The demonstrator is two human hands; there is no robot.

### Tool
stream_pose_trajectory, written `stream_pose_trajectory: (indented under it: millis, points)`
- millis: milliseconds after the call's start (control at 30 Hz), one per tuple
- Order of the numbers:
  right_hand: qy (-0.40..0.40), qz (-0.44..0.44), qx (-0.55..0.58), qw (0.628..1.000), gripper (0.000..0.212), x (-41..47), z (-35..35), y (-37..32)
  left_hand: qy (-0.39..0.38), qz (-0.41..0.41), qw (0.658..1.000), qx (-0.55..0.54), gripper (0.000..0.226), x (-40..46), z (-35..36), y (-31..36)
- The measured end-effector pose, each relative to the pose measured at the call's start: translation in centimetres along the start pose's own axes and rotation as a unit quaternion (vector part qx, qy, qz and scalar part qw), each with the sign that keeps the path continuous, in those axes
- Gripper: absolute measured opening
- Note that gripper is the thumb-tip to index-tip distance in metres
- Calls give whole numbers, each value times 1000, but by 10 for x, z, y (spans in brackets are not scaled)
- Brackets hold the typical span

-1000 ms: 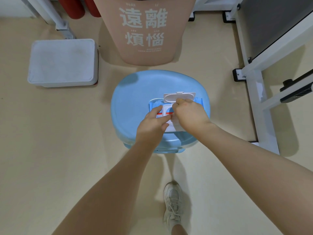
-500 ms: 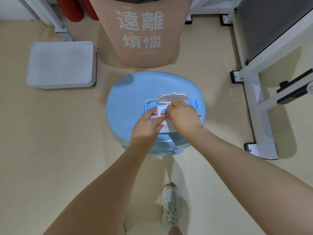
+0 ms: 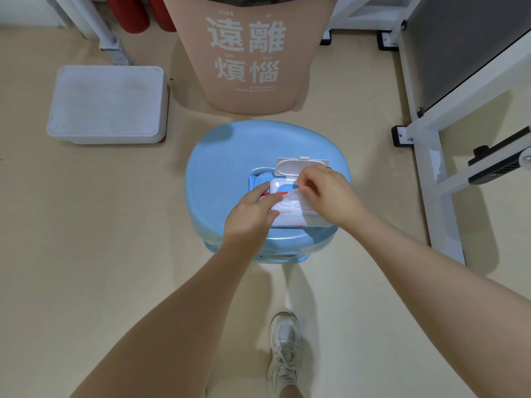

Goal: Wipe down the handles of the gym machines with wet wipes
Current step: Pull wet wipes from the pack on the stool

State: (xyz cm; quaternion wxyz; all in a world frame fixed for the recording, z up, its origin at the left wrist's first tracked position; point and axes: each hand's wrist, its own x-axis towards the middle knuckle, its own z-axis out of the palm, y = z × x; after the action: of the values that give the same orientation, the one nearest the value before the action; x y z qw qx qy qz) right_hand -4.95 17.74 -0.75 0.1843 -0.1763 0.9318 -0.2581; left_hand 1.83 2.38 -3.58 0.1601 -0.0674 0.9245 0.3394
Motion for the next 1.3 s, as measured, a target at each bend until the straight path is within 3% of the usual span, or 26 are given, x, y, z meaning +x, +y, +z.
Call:
stream_pose_trajectory:
  millis: [133,200,267,300,333,400,433,467,533,600,733,833,867,900,967,1000,1033,1067,1100,1200,1233,1300]
  points:
    - [-23,65,-61,996,14,7,17,-9,-4,0,1000,24,34,1,-2,1]
    - [4,48,-54,997,15,8,15,-11,-6,-2,1000,22,34,1,-2,1]
    - [32,53,14,998,14,4,9,-9,-3,-6,1000,10,34,0,-2,-1]
    - [34,88,100,991,15,0,4,-9,1,-9,1000,3,34,0,-1,-1]
    - [38,132,228,964,18,-5,-4,-11,4,-11,1000,-3,34,-1,-1,-1]
    - [57,199,503,839,23,-14,-24,-15,13,-8,1000,-9,35,-1,0,-1]
    - [76,206,570,792,24,-17,-34,-14,20,-3,1000,-8,36,-1,0,0]
    - [93,206,577,785,25,-19,-43,-14,28,3,1000,-4,36,0,0,1]
    - [136,204,524,815,26,-24,-56,-16,36,14,999,18,37,2,0,3]
    - [197,218,500,815,26,-28,-64,-16,26,16,998,56,37,3,0,7]
    - [295,241,554,740,24,-34,-85,-19,-9,13,992,123,38,1,-3,17]
    - [301,232,640,668,24,-39,-100,-24,-4,21,989,148,35,0,-9,25]
    - [283,230,647,670,23,-40,-102,-27,1,22,986,163,33,0,-10,27]
    - [252,239,609,713,20,-40,-100,-29,-2,20,983,183,32,1,-11,29]
    - [160,266,442,841,14,-39,-91,-34,-14,20,973,228,34,3,-9,34]
    - [129,265,384,875,14,-39,-85,-39,-17,20,969,244,36,4,-8,35]
    - [113,259,372,884,15,-38,-79,-44,-15,18,968,251,37,5,-6,36]
    - [107,253,393,877,17,-36,-77,-50,-13,14,967,255,37,7,-5,36]
    - [116,258,457,843,20,-35,-81,-57,-15,8,967,254,37,7,-3,35]
    - [189,235,669,680,24,-32,-111,-63,-21,-8,969,247,37,9,3,27]
    - [220,228,679,662,25,-32,-121,-60,-26,-17,970,239,38,9,3,27]
    - [270,244,602,710,25,-32,-132,-53,-25,-20,978,207,40,9,1,26]
